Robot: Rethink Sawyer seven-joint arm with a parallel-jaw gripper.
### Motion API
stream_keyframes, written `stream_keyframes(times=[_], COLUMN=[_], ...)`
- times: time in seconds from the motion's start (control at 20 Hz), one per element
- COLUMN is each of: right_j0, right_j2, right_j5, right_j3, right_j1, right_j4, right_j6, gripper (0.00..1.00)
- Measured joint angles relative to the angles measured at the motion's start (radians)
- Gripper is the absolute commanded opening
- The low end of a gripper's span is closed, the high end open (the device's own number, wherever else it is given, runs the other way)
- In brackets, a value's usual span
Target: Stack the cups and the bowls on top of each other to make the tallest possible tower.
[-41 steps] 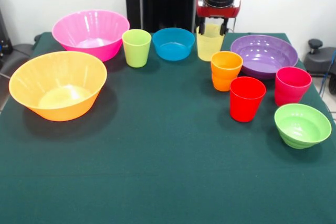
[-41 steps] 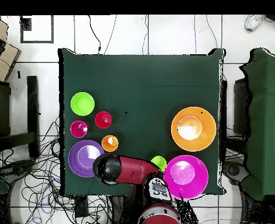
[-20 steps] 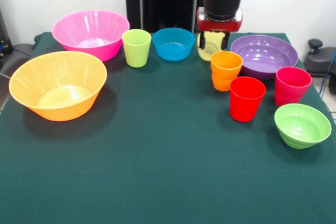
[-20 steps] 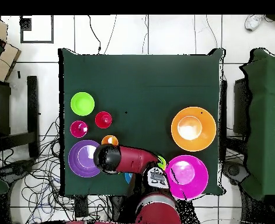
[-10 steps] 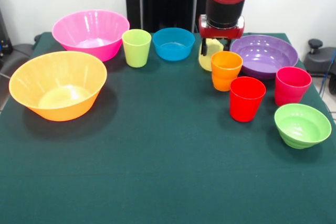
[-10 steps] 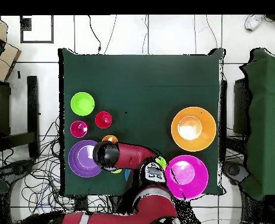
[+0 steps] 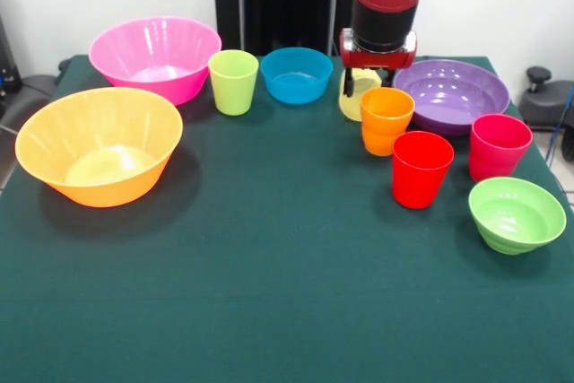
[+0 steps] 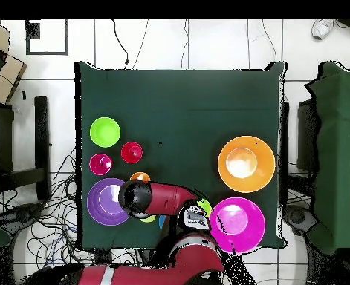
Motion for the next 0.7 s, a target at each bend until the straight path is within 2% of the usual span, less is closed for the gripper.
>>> stream_keyframes(times=[0.7], right_j0=[-0.001], right_j2=[0.0], right_j5=[0.069], right_j3=[0.0], right_j1=[-0.048], right_j4=[0.0], right_j6=[0.0], gripper=[1.0])
